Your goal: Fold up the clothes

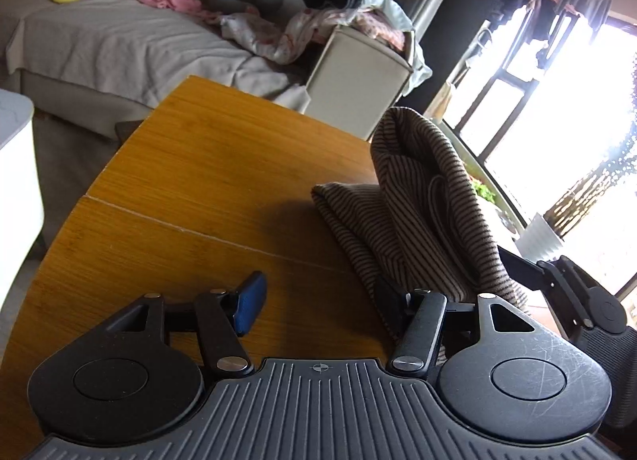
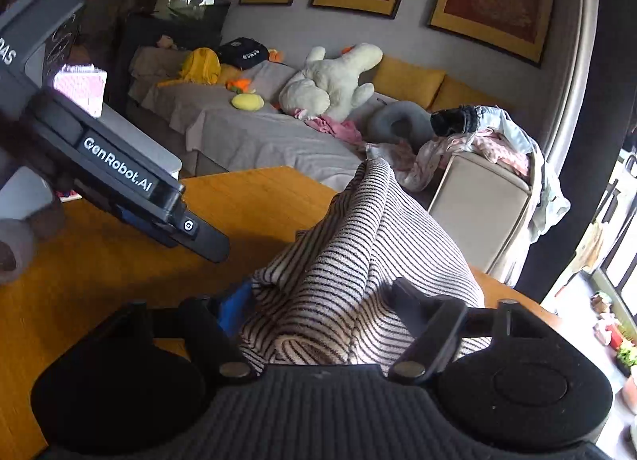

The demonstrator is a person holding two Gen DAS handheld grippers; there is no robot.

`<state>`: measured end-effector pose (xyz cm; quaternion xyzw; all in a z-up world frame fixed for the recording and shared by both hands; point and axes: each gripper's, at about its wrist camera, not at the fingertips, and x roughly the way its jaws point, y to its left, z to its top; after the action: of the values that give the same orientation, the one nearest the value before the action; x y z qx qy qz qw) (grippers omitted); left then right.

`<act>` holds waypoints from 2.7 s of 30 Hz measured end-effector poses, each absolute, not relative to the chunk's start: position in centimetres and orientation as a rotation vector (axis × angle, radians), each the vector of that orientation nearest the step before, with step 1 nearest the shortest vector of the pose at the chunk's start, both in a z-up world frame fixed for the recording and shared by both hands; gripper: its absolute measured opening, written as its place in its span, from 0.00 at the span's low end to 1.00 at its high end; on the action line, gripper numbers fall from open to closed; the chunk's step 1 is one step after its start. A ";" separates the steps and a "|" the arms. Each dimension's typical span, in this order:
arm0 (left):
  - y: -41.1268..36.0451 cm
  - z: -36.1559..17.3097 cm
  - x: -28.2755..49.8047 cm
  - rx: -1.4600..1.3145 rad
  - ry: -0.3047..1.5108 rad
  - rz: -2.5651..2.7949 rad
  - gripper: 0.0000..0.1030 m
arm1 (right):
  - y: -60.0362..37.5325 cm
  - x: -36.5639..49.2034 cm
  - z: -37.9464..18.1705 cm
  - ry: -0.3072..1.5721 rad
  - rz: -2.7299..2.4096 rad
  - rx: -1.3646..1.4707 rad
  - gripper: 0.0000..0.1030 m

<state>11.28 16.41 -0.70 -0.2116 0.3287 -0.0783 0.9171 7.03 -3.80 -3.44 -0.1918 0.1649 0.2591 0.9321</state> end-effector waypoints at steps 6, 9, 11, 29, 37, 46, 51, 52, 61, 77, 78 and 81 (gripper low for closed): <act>16.2 -0.9 11.7 -0.449 0.675 -0.194 0.59 | -7.4 6.7 1.8 0.232 0.513 -0.290 0.18; 15.9 -1.0 11.9 -0.451 0.682 -0.198 0.59 | -6.8 6.7 2.7 0.246 0.573 -0.349 0.15; 15.7 -0.9 11.8 -0.449 0.682 -0.197 0.60 | -5.7 6.6 1.4 0.296 0.608 -0.422 0.15; 14.4 -0.8 12.9 -0.519 0.716 -0.324 0.54 | -4.4 8.3 -3.1 0.293 0.421 -0.413 0.34; 13.7 -1.8 14.1 -0.581 0.751 -0.385 0.47 | -6.6 7.1 0.6 0.256 0.493 -0.461 0.27; 13.8 -1.5 14.4 -0.547 0.730 -0.349 0.41 | -3.5 5.0 -3.9 0.265 0.524 -0.690 0.34; 13.6 2.9 14.5 -0.436 0.593 -0.334 0.42 | -2.1 4.1 -5.8 0.269 0.530 -0.792 0.36; 13.2 3.8 14.7 -0.417 0.564 -0.346 0.43 | -1.9 4.0 -5.8 0.271 0.526 -0.800 0.36; 9.8 3.2 21.5 -0.377 0.651 -0.431 0.49 | -2.4 4.0 -4.8 0.286 0.585 -0.764 0.40; 12.8 -0.7 23.0 -0.457 0.698 -0.449 0.43 | -7.3 7.0 -1.2 0.454 0.721 -0.346 0.41; 12.9 -0.8 23.0 -0.459 0.698 -0.450 0.43 | -7.2 7.3 -1.8 0.480 0.717 -0.334 0.41; 13.0 -0.9 23.1 -0.462 0.697 -0.451 0.41 | -5.8 6.7 -3.4 0.444 0.679 -0.411 0.45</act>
<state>23.13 12.97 -0.92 -0.2225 0.3357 -0.2169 0.8893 6.68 -5.78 -3.39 -0.1985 0.2144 0.3280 0.8984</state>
